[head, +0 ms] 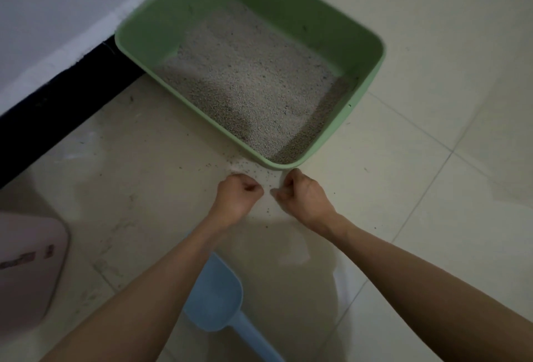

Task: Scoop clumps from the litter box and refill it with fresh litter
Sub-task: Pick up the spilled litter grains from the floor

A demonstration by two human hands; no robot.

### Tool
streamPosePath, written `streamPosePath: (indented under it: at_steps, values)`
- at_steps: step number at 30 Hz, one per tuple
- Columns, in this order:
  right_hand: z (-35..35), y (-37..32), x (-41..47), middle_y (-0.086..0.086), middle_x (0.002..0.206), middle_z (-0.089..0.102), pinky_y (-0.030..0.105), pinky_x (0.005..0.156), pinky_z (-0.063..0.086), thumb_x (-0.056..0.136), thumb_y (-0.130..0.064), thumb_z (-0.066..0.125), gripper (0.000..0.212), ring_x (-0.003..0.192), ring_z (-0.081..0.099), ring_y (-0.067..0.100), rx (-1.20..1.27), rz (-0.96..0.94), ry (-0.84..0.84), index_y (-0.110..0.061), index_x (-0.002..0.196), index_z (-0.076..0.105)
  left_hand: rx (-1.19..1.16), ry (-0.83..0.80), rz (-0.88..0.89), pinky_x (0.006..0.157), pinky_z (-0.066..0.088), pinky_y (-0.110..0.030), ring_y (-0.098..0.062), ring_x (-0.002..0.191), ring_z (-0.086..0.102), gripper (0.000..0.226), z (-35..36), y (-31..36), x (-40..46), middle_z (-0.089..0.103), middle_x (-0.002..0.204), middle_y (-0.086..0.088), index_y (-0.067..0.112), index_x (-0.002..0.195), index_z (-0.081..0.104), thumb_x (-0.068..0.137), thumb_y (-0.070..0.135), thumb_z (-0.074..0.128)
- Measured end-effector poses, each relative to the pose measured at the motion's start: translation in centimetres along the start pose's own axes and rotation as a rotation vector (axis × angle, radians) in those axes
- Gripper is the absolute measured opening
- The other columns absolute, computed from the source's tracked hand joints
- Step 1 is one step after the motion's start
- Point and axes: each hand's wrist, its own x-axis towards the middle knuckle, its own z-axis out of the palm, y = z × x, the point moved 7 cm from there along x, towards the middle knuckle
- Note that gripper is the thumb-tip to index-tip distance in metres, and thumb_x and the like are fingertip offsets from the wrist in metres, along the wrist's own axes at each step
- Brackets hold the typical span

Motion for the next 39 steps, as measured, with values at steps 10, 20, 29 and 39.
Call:
streamPosePath:
  at_steps: [10,20,29,39]
  values:
    - [1.0,-1.0,0.0,0.014,0.100,0.068,0.032,0.079,0.046,0.085,-0.017,0.053,0.014,0.097,0.061,0.033,-0.055,-0.028,-0.012,-0.010,0.091,0.063,-0.838,0.013,-0.240,0.051,0.046,-0.015,-0.015,0.057,0.053,0.019,-2.4,-2.2,-0.4,0.061,0.067,-0.011,0.002,0.074,0.057,0.082,-0.014,0.052]
    - [-0.4,1.5,-1.3,0.004,0.059,0.055,0.021,0.057,0.041,0.083,0.002,0.056,0.032,0.052,0.048,0.010,0.767,0.203,0.022,-0.015,0.056,0.055,-0.092,0.068,-0.125,0.064,0.034,-0.015,-0.012,0.073,0.052,0.009,-2.7,-2.0,-0.9,0.058,0.072,0.004,0.011,0.083,0.068,0.086,0.015,0.061]
    - [-4.9,8.5,-3.0,0.005,0.069,0.056,0.024,0.060,0.041,0.089,-0.002,0.050,0.018,0.063,0.051,0.016,0.811,0.398,0.233,-0.007,0.075,0.061,0.130,0.074,0.029,0.069,0.035,-0.018,-0.015,0.073,0.051,0.017,-1.2,-1.7,-0.9,0.055,0.076,-0.002,0.007,0.089,0.065,0.078,0.017,0.074]
    - [-4.8,7.8,-2.5,0.003,0.082,0.059,0.026,0.074,0.042,0.084,-0.012,0.060,0.013,0.081,0.055,0.019,0.200,0.228,0.212,-0.005,0.092,0.067,0.215,0.090,0.137,0.068,0.030,-0.016,-0.013,0.075,0.049,0.011,-0.9,-0.9,-1.5,0.055,0.078,0.000,0.008,0.088,0.068,0.087,0.016,0.061]
